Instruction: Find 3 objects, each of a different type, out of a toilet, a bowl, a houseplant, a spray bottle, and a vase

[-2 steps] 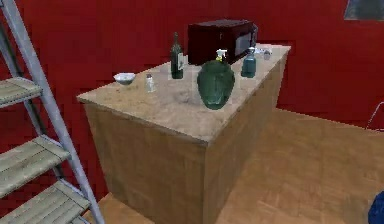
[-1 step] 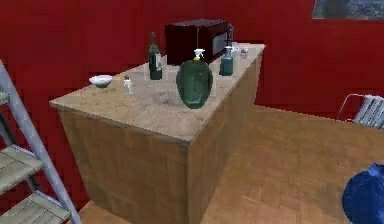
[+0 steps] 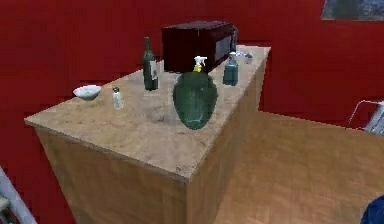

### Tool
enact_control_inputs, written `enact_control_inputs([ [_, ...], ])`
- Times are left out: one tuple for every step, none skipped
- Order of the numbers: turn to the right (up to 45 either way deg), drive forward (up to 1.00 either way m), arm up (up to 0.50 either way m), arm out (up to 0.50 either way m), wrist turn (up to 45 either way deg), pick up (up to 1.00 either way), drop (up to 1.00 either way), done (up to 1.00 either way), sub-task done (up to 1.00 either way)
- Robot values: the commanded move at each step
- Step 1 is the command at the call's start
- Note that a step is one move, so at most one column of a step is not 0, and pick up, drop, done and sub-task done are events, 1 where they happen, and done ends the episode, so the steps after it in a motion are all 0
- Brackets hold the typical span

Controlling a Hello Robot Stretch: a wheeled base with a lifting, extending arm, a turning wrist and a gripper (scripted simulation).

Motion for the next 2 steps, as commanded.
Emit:
enact_control_inputs([
  [0.0, 0.00, 0.00, 0.00, 0.0, 0.00, 0.00, 0.00, 1.00],
  [45.0, 0.00, 0.00, 0.00, 0.0, 0.00, 0.00, 0.00, 0.00],
])
